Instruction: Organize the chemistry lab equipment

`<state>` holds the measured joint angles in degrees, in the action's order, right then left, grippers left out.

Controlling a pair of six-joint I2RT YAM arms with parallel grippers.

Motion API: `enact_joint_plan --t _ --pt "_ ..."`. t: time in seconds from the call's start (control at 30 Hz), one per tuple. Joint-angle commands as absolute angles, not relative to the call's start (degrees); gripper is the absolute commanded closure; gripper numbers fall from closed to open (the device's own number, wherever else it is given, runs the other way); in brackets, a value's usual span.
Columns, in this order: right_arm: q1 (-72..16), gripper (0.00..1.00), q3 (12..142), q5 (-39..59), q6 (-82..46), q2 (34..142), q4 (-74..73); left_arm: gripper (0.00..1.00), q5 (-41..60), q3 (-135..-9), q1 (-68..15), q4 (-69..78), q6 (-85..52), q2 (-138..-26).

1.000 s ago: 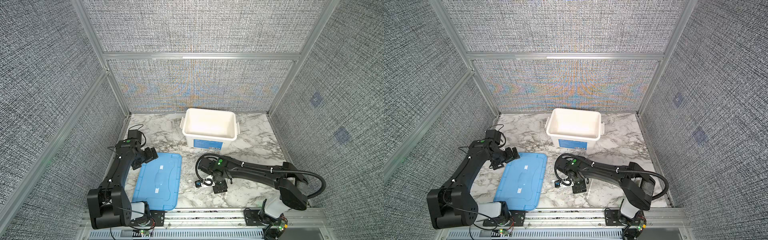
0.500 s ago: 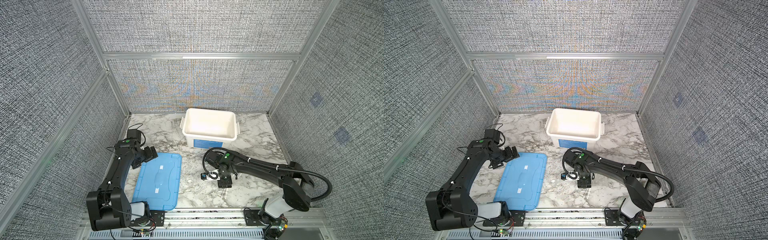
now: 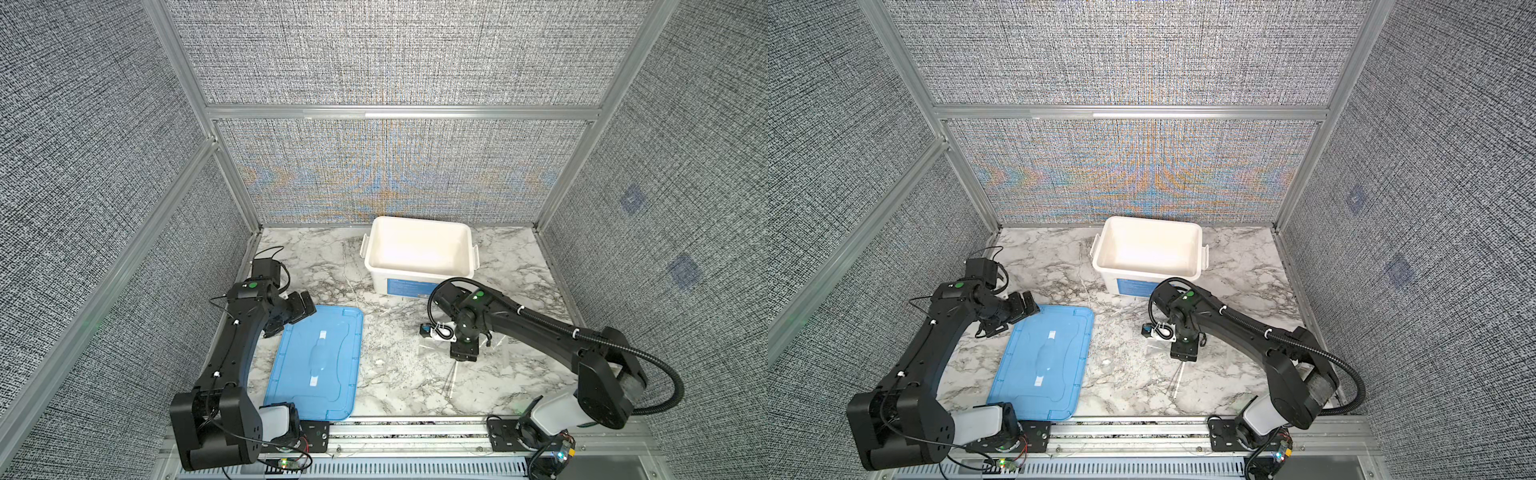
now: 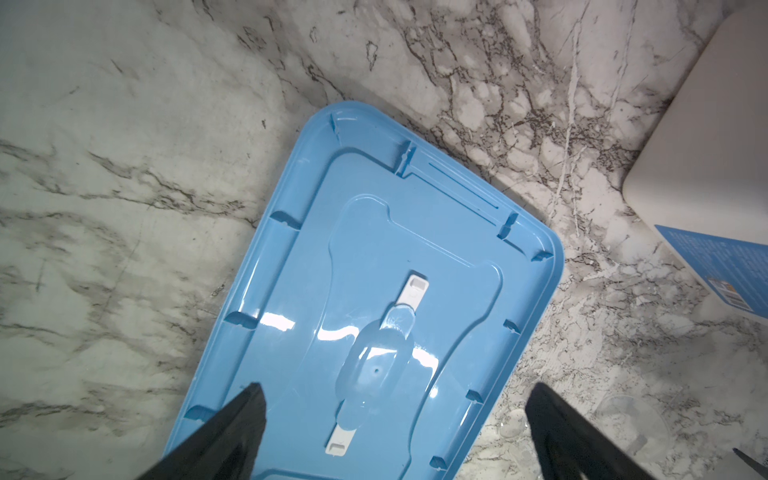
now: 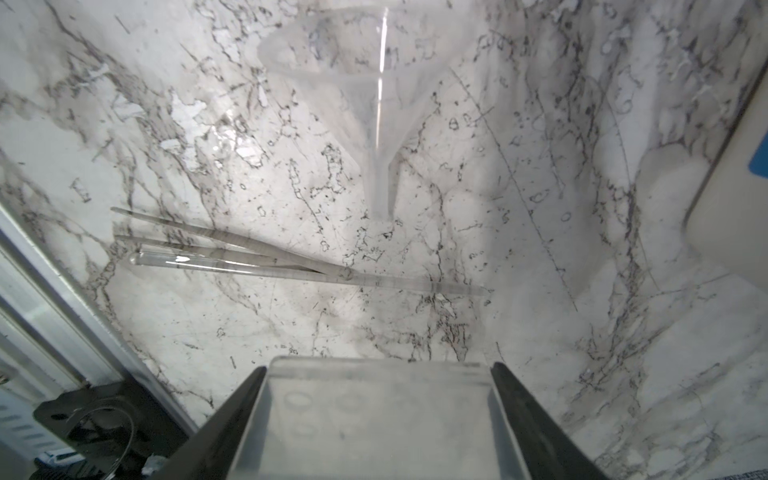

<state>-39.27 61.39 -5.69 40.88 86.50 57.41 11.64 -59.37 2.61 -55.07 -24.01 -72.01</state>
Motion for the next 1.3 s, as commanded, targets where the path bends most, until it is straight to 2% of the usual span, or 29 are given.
enact_joint_plan --t 0.0,0.93,1.27 --pt "-37.1 0.32 60.7 -6.3 40.9 86.1 57.7 0.01 13.9 -58.2 2.7 -52.9 -24.1 -70.9" --pt "-9.4 0.33 57.4 -4.3 40.1 82.8 53.4 0.01 31.8 -52.7 2.6 -46.2 -25.3 -68.3" --pt "-0.9 0.34 60.9 -2.5 41.6 88.0 54.9 0.02 34.7 -51.0 2.6 -45.1 -26.3 -68.8"
